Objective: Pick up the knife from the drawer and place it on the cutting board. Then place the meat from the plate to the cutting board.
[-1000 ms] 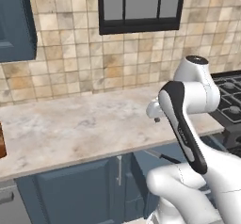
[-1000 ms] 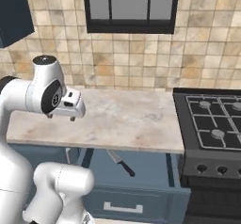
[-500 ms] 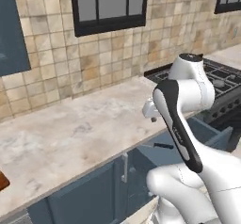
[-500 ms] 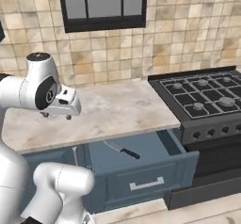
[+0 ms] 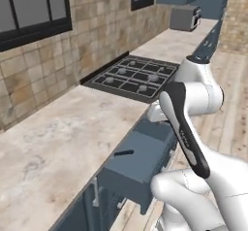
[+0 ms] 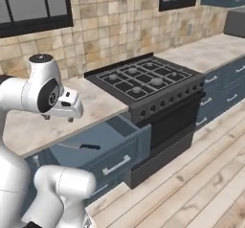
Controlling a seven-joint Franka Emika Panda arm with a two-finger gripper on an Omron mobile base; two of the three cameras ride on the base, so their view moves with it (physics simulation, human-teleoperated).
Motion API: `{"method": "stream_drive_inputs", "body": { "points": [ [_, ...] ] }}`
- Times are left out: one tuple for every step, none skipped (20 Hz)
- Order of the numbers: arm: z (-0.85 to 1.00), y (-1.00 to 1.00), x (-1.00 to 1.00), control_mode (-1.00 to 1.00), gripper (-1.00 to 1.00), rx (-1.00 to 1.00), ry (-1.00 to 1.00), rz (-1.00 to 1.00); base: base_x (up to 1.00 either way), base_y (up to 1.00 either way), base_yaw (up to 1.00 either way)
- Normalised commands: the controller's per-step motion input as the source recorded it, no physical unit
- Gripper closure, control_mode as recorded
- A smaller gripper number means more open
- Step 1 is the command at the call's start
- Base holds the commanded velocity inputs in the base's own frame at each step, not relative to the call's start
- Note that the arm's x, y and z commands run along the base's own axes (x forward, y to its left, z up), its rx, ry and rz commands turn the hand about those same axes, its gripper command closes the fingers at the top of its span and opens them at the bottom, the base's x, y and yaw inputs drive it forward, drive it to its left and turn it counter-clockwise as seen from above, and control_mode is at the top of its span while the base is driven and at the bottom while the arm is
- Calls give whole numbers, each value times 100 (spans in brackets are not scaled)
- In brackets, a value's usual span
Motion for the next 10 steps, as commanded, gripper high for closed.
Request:
{"method": "stream_drive_inputs", "body": {
  "points": [
    [0,0,0,100,-100,0,0,0,-10,59,-61],
    [0,0,0,100,-100,0,0,0,-1,64,-54],
    [0,0,0,100,-100,0,0,0,0,77,-49],
    [0,0,0,100,-100,0,0,0,0,84,-44],
    [0,0,0,100,-100,0,0,0,-8,91,-37],
    [0,0,0,100,-100,0,0,0,-14,84,-30],
    [0,0,0,100,-100,0,0,0,-24,73,-12],
    [0,0,0,100,-100,0,0,0,-5,97,-1],
    [0,0,0,100,-100,0,0,0,-13,100,0],
    [0,0,0,100,-100,0,0,0,-4,100,6]
  ]
}}
